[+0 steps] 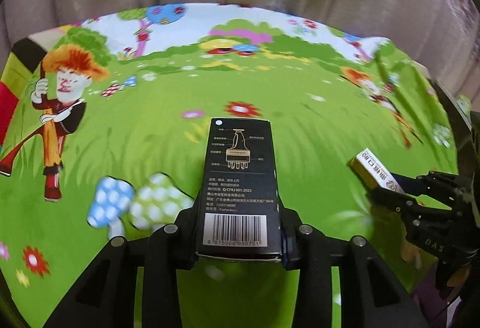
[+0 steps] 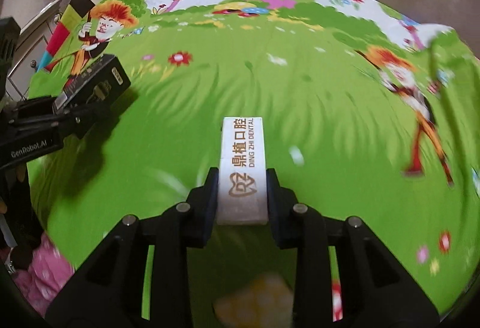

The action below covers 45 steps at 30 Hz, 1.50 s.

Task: Organize rigid objects
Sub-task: 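Carry the white dental box and black box with both grippers over the purple-rimmed box, then open both grippers to drop the dental box and black box into the purple-rimmed box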

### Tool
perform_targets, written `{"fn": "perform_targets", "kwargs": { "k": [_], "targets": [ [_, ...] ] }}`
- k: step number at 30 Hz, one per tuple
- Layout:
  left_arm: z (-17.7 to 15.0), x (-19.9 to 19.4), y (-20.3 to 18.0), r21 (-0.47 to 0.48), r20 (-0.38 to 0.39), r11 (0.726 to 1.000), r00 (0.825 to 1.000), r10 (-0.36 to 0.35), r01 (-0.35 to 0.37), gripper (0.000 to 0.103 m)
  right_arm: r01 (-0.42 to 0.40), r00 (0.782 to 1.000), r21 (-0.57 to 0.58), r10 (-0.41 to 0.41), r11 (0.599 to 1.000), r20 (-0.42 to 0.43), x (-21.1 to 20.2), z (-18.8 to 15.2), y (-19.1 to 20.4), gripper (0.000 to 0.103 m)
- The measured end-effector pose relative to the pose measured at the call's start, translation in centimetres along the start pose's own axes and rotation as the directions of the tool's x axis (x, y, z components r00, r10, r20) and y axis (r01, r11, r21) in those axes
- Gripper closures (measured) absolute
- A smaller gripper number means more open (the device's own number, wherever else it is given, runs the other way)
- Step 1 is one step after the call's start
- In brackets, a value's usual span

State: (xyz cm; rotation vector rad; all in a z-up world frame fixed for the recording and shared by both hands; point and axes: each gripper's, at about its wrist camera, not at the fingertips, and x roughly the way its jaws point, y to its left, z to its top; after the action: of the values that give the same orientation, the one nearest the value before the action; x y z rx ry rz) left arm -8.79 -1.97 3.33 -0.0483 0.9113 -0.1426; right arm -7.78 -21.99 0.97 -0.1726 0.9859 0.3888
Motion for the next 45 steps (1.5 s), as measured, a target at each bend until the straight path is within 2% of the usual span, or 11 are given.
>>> {"fn": "perform_targets", "kwargs": {
  "k": [6,11,19,22,24,32,37,40,42,44,45],
  "targets": [
    [-1.6,-2.0,-6.4,0.108,-0.004,0.989,0.995,-0.097,0.097,0.064,0.045,0.999,0.033,-0.045,0.998,-0.004,-4.9,-4.2,-2.5,0.069],
    [-2.5,-3.5,-12.7,0.242,-0.026,0.949,0.979,-0.202,0.203,0.064,0.087,0.996,0.112,-0.088,0.99,0.006,-10.3,-8.1,-6.1,0.069],
    [-4.1,-5.8,-22.9,0.428,-0.127,0.828,0.931,-0.342,0.362,0.064,0.19,0.98,0.269,-0.201,0.944,0.012,-18.5,-15.0,-12.3,0.069],
    [-5.4,-6.9,-27.0,0.524,-0.151,0.764,0.924,-0.351,0.376,0.064,0.236,0.968,0.329,-0.249,0.914,-0.001,-20.5,-17.6,-14.6,0.069],
    [-6.1,-7.4,-28.8,0.557,-0.174,0.731,0.916,-0.362,0.395,0.064,0.254,0.962,0.375,-0.274,0.892,-0.001,-21.7,-19.2,-16.0,0.069],
    [-8.8,-8.6,-35.1,0.657,-0.249,0.62,0.9,-0.358,0.428,0.064,0.302,0.941,0.455,-0.34,0.838,0.001,-25.0,-23.1,-18.9,0.069],
    [-9.6,-9.8,-38.9,0.7,-0.261,0.56,0.889,-0.375,0.442,0.064,0.347,0.915,0.514,-0.403,0.785,-0.002,-27.5,-25.6,-20.9,0.069],
    [-9.6,-10.2,-41.1,0.696,-0.273,0.549,0.878,-0.394,0.463,0.064,0.369,0.901,0.546,-0.434,0.752,-0.011,-28.9,-26.7,-22.1,0.069],
    [-9.8,-10.2,-42.1,0.686,-0.265,0.559,0.875,-0.404,0.466,0.064,0.379,0.894,0.561,-0.447,0.736,-0.017,-29.6,-27.3,-22.5,0.069],
    [-10.1,-9.6,-42.7,0.64,-0.285,0.584,0.86,-0.423,0.499,0.064,0.39,0.888,0.57,-0.46,0.723,-0.025,-29.9,-27.9,-22.7,0.069],
    [-10.6,-9.3,-42.7,0.625,-0.291,0.598,0.86,-0.419,0.503,0.064,0.391,0.888,0.572,-0.46,0.721,-0.028,-29.9,-28.1,-22.8,0.069]
  ]
}}
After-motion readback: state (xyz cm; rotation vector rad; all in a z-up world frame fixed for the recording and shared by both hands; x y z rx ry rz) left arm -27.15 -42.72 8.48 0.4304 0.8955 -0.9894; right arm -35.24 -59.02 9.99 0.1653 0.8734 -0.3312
